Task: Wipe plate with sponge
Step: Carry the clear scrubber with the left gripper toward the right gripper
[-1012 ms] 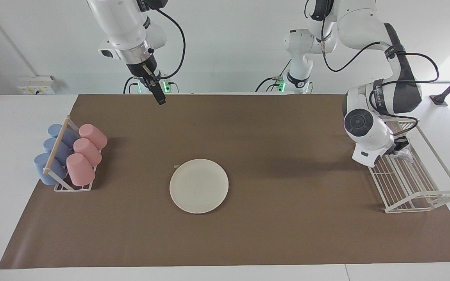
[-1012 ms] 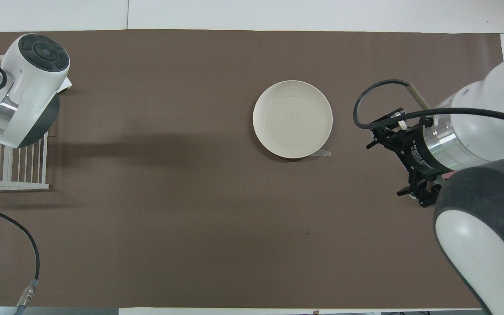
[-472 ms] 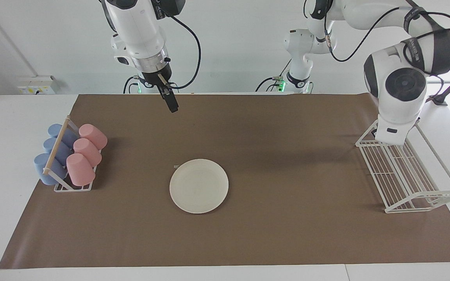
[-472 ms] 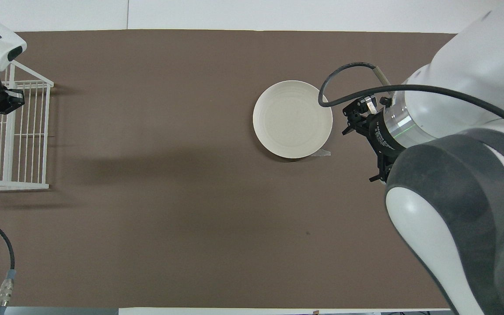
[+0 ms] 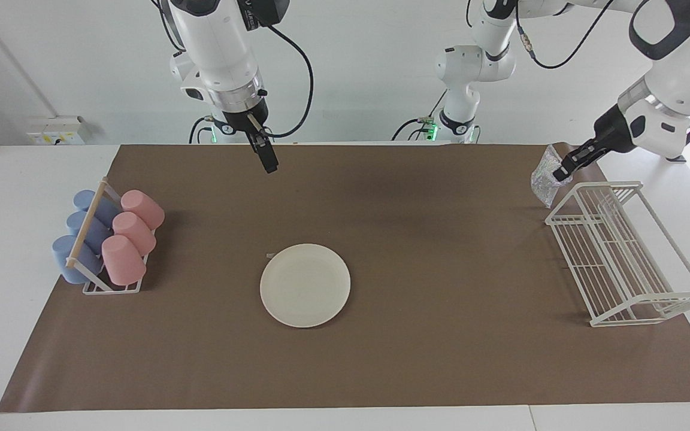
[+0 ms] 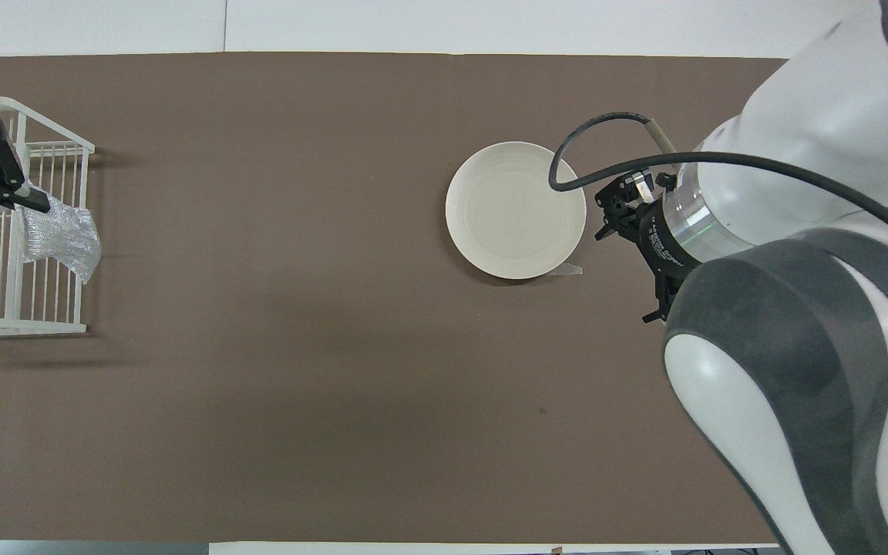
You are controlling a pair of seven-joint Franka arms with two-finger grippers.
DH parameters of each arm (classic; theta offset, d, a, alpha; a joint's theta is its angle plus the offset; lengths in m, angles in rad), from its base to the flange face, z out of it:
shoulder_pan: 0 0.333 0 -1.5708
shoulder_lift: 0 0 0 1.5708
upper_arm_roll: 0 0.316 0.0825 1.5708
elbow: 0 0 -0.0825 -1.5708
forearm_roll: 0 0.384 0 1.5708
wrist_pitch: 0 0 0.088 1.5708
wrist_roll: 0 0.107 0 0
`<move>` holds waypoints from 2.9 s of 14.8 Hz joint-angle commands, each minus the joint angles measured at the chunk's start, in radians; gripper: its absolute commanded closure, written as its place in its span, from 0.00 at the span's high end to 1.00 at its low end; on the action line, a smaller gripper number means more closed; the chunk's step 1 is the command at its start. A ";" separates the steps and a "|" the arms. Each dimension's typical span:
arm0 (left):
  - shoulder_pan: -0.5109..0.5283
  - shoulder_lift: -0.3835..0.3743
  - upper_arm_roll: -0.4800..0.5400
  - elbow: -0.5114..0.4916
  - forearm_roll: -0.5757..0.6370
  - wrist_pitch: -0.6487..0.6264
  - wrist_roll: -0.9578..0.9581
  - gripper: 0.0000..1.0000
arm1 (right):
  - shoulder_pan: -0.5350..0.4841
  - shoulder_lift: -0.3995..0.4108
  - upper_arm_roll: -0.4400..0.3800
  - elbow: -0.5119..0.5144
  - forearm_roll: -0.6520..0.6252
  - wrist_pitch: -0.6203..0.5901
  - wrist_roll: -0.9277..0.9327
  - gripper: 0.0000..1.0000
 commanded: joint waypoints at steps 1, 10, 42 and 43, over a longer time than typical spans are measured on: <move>0.096 -0.153 -0.007 -0.288 -0.300 0.074 -0.014 0.00 | -0.002 0.002 0.004 -0.002 0.007 0.004 0.075 1.00; -0.073 -0.508 -0.022 -0.997 -0.832 0.544 0.256 0.00 | 0.057 -0.018 0.013 -0.031 0.013 0.075 0.183 1.00; -0.301 -0.501 -0.014 -1.177 -1.201 0.607 0.712 0.00 | 0.335 -0.083 0.034 -0.301 0.073 0.556 0.669 1.00; -0.298 -0.501 -0.014 -1.177 -1.201 0.604 0.712 0.00 | 0.337 -0.083 0.034 -0.312 0.073 0.572 0.672 1.00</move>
